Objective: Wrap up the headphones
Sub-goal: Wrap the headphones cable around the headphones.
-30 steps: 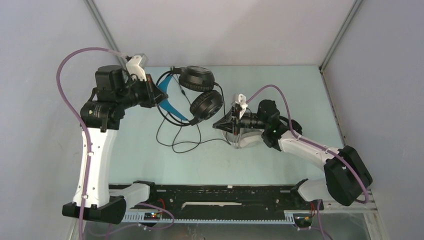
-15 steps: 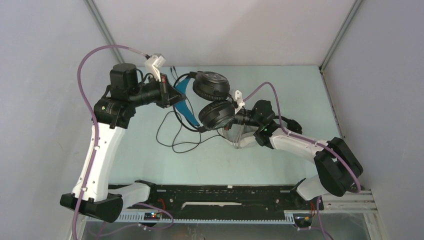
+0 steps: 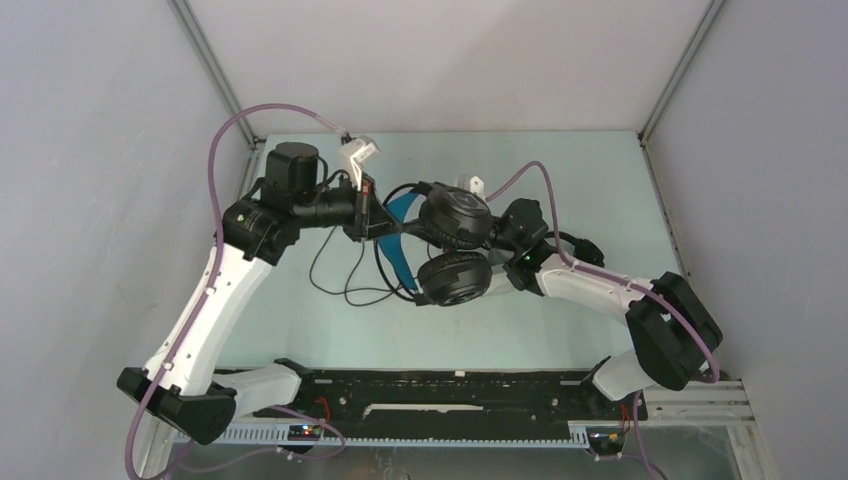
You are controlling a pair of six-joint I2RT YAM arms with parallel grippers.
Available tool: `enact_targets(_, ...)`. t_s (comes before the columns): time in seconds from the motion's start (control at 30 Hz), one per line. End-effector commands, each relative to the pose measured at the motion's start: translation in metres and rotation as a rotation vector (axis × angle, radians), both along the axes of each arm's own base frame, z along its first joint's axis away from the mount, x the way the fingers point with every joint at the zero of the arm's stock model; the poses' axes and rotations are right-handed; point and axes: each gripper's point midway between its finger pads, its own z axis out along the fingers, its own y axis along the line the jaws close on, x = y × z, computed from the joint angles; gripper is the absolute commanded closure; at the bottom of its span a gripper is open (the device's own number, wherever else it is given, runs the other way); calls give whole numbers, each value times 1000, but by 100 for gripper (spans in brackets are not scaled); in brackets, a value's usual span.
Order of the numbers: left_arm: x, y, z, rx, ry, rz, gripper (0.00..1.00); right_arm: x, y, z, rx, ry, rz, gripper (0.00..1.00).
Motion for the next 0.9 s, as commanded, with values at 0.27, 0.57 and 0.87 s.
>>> enact_targets(0.27,-32,21,-46,281,-197,-171,100,18,-37,-21,-209,53,-3,100)
enact_targets(0.57,-9,41,-53,518,-434,-160,100,1,-58,-22,-343,105,38,100)
enact_targets(0.87,17,46,-50,718,-661,-146,100,-8,-67,-22,-482,316,48,100)
